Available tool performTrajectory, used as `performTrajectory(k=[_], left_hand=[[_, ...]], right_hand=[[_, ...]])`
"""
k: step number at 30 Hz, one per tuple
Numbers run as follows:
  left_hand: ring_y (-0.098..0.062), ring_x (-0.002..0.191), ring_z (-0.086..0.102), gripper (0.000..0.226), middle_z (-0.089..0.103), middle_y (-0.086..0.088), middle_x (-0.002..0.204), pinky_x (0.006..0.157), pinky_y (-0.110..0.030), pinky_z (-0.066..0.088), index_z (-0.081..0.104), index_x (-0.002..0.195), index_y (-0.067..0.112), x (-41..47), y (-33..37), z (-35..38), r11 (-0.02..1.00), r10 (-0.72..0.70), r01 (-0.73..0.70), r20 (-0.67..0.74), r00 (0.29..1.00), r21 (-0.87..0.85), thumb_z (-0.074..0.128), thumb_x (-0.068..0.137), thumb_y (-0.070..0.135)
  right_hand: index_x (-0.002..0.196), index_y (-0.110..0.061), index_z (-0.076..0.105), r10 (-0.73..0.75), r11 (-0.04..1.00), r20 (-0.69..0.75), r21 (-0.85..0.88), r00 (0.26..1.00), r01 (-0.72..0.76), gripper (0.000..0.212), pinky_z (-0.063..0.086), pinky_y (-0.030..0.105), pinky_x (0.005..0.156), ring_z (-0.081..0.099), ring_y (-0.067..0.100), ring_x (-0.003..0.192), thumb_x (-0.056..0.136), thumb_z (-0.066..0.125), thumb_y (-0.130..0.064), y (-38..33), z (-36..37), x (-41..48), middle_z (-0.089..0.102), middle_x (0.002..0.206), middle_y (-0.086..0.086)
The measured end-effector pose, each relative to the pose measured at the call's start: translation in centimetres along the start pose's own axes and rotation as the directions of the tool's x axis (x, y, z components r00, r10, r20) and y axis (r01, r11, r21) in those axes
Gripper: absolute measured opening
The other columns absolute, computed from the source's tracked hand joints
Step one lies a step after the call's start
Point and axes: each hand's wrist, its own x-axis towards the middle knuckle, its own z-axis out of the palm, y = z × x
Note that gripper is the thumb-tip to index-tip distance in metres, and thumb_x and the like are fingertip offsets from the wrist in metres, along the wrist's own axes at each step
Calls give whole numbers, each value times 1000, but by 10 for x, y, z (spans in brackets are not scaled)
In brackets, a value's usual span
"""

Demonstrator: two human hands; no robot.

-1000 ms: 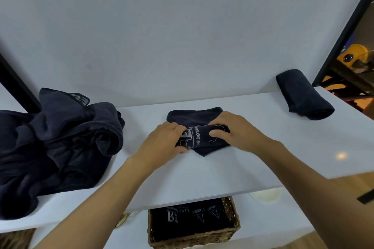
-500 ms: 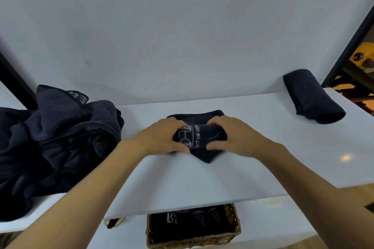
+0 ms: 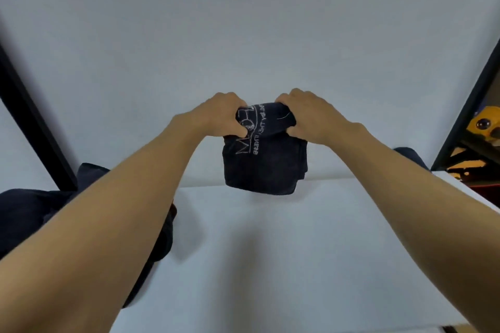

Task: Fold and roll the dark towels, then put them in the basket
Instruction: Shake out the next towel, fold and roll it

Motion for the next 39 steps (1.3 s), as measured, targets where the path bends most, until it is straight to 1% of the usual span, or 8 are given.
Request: performTrajectory(k=[7, 13, 15, 19, 24, 28, 35, 39], left_hand=[[-18, 65, 60, 20, 64, -1, 72, 57, -31, 48, 62, 87, 14, -26, 4, 0, 990, 78, -58, -157, 985, 130, 72, 72, 20], [-10, 66, 56, 25, 62, 7, 76, 57, -22, 41, 59, 88, 21, -130, -16, 123, 1000, 6, -12, 289, 957, 19, 74, 77, 37], [-6, 72, 51, 36, 54, 11, 85, 61, -19, 40, 58, 92, 24, -155, -17, 146, 1000, 5, -1, 329, 944, -13, 71, 77, 55], [-9, 92, 43, 67, 40, 12, 104, 76, -23, 44, 56, 118, 26, -183, -15, 160, 985, 98, -123, 192, 977, 121, 45, 72, 74], [-9, 81, 46, 75, 48, 10, 97, 72, -19, 45, 54, 126, 19, -201, -20, 178, 933, 288, -274, -27, 957, 232, 30, 81, 73], [-7, 93, 42, 88, 45, 13, 104, 85, -14, 36, 40, 145, 21, -206, -19, 178, 972, 217, -219, 37, 976, 84, 24, 81, 80], [-4, 78, 58, 28, 62, 12, 91, 64, -25, 48, 50, 105, 30, -187, -23, 172, 917, -13, 57, 115, 993, -394, 47, 92, 55], [-6, 67, 59, 22, 66, 6, 78, 60, -23, 45, 55, 88, 24, -173, -27, 174, 889, -136, 147, 56, 989, -434, 52, 94, 45]], right_hand=[[126, -18, 47, -54, 997, -150, -62, 987, 45, 44, 38, 33, 78, 49, 25, 94, 84, 62, -12, -12, -11, -25, 55, 113, 3], [133, -26, 40, -149, 988, 320, 22, 935, 150, 50, 38, 31, 88, 50, 19, 102, 90, 63, -39, -49, 75, -139, 55, 120, -4], [136, -27, 40, -167, 986, 362, 62, 917, 155, 49, 34, 27, 88, 48, 16, 106, 93, 59, -43, -58, 92, -165, 53, 124, -6], [134, -28, 50, -185, 971, 261, 195, 947, 136, 51, 37, 24, 90, 49, 11, 105, 89, 61, -50, -55, 102, -192, 53, 124, -11], [123, -30, 58, -220, 948, 198, 274, 955, 161, 44, 38, 25, 87, 46, 5, 97, 83, 70, -44, -53, 109, -201, 55, 115, -18], [120, -35, 61, -182, 891, 262, 451, 948, 47, 39, 38, 22, 91, 48, -2, 103, 83, 71, -40, -48, 105, -194, 58, 113, -24], [117, -37, 66, -88, 743, 410, 634, 908, -214, 23, 42, 19, 93, 58, 2, 105, 96, 57, -37, -42, 108, -170, 66, 114, -11], [123, -33, 63, 1, 780, 377, 579, 926, -236, 27, 41, 25, 96, 55, 8, 107, 98, 53, -36, -44, 119, -160, 60, 113, -7]])
